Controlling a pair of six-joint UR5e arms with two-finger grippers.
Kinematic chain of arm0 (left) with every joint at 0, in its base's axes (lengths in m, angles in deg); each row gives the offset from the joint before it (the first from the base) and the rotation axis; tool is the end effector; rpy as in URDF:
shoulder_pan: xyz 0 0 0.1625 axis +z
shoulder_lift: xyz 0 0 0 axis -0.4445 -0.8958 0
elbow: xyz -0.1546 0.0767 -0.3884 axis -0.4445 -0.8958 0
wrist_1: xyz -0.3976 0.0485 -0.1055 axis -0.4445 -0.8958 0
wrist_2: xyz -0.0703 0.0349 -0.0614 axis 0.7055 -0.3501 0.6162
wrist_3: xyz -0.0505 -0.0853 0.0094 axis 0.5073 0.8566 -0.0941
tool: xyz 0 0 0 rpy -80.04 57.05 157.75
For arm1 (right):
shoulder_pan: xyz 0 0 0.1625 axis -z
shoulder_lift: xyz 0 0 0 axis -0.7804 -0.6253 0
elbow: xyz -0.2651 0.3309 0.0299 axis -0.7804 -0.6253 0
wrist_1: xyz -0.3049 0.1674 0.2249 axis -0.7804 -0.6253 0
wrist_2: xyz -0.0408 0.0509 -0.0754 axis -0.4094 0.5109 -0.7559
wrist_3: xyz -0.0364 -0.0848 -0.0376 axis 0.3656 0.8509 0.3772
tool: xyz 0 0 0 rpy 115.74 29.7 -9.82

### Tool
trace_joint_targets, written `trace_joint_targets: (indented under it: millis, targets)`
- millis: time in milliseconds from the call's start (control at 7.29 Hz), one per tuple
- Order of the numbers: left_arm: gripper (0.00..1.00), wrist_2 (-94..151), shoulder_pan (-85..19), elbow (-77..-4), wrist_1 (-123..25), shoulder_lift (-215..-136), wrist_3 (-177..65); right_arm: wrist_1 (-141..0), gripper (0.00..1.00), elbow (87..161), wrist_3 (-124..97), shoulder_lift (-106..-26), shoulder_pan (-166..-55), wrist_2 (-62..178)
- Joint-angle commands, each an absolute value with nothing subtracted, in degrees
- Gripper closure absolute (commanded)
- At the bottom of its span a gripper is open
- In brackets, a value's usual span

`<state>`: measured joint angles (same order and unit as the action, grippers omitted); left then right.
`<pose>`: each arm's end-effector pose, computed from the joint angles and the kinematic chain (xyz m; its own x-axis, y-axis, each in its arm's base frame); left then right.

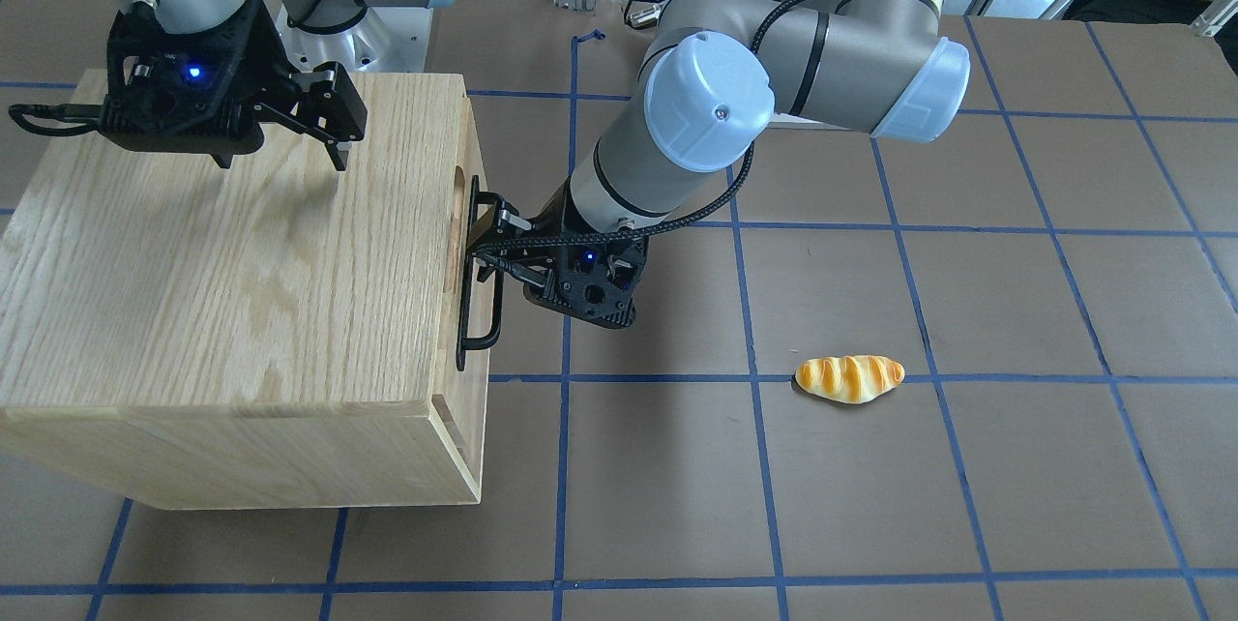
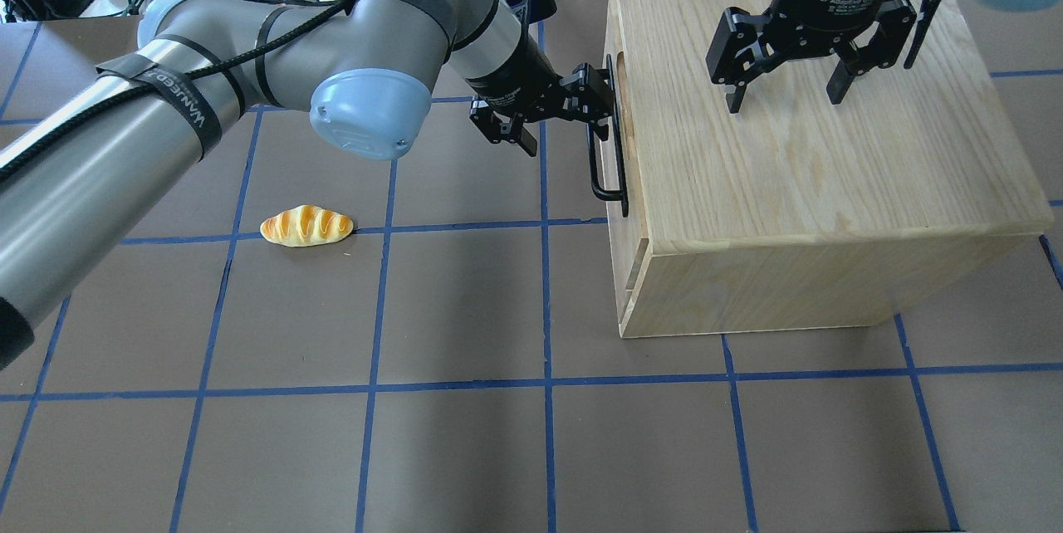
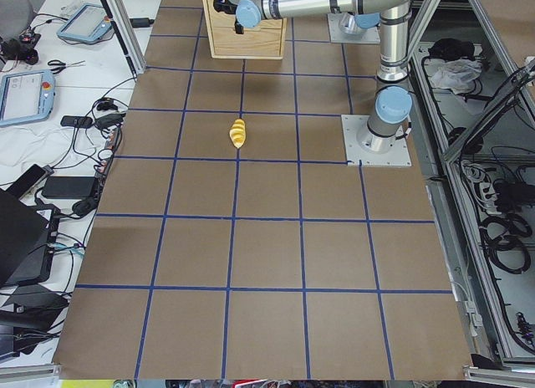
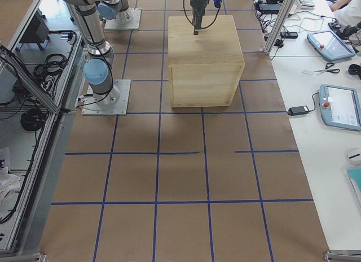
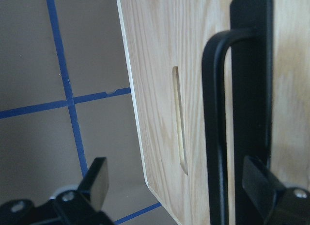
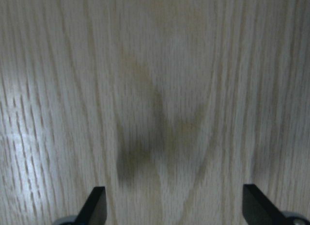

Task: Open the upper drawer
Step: 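Pull the handle with the left gripper away from the cabinet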

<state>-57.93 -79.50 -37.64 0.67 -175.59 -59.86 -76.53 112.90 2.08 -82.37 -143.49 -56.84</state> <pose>-0.3397 -0.5518 0.3641 -0.8952 0.1000 0.4343 0.1047 0.9944 -0.0133 0.1492 -0.5065 0.5123 -0.9990 -0.0249 0.0359 -0.0230 0.9983 0.0535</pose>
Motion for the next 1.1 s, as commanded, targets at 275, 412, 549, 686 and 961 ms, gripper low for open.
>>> trace_joint_targets:
  millis: [275, 412, 549, 686, 961]
  targets:
    - [0.00, -62.5, -77.3, -38.5, -0.2, -174.4, -59.9, -76.5, 0.00, 113.0, 2.1, -82.4, -143.5, -56.8]
    - [0.00, -62.6, -75.2, -38.6, -0.4, -173.7, -59.9, -76.5, 0.00, 113.0, 2.1, -82.4, -143.5, -56.8]
    - [0.00, -62.6, -73.2, -38.8, -1.2, -173.2, -60.0, -76.5, 0.00, 112.9, 2.1, -82.4, -143.5, -56.8]
    - [0.00, -63.0, -71.4, -39.6, -2.1, -172.7, -60.0, -76.5, 0.00, 113.0, 2.1, -82.4, -143.5, -56.8]
    - [0.00, -66.7, -67.7, -40.1, -4.1, -171.5, -62.9, -76.5, 0.00, 112.9, 2.1, -82.4, -143.5, -56.8]
